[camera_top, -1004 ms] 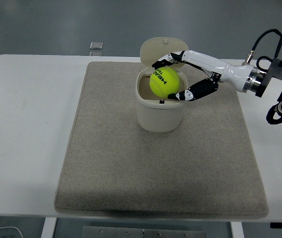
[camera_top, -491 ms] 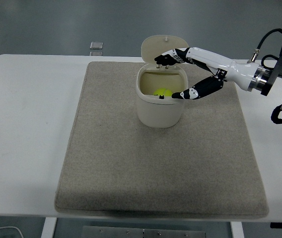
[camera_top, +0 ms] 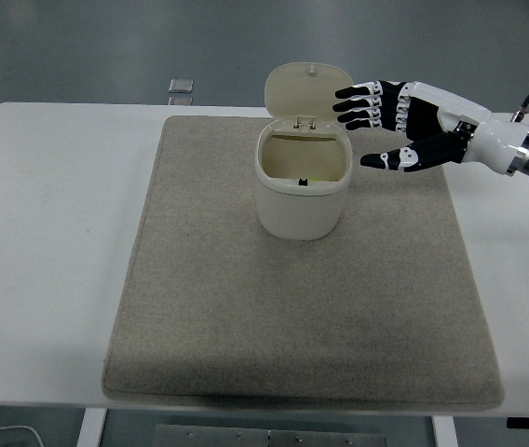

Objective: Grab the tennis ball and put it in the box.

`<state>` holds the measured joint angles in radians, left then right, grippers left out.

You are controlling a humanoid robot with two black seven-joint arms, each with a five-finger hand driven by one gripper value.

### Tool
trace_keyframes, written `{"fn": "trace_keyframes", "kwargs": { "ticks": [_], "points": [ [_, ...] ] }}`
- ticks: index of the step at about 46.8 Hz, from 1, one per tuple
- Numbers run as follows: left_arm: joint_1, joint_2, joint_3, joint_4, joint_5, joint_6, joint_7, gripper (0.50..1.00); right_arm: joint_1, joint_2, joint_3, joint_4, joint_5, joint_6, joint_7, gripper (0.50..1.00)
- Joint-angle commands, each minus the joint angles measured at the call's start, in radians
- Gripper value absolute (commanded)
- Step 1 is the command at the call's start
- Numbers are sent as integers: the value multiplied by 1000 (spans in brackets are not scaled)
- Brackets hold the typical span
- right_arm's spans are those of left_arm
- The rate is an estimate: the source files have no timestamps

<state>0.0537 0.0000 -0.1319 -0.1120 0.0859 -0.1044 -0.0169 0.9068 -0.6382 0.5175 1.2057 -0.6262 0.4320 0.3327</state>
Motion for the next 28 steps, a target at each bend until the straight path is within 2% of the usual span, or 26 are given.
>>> {"fn": "trace_keyframes", "kwargs": {
  "ticks": [1,4,7,14,19,28],
  "points": [
    [0,0,0,2,0,0,0,992,-11,0,-1,-21,26,-6,0,860],
    [0,0,0,0,0,0,0,992,-14,0,-1,-51,39,-7,-9,860],
    [0,0,0,0,0,0,0,992,-17,5,1,-78,65,-9,-40,860],
    [0,0,0,0,0,0,0,992,-29,15,1,-117,184,-21,-75,860],
    [0,0,0,0,0,0,0,992,-43,21,1,-121,215,-111,-95,860],
    [0,0,0,0,0,0,0,992,-60,84,1,-132,341,-246,-146,860]
  ]
}}
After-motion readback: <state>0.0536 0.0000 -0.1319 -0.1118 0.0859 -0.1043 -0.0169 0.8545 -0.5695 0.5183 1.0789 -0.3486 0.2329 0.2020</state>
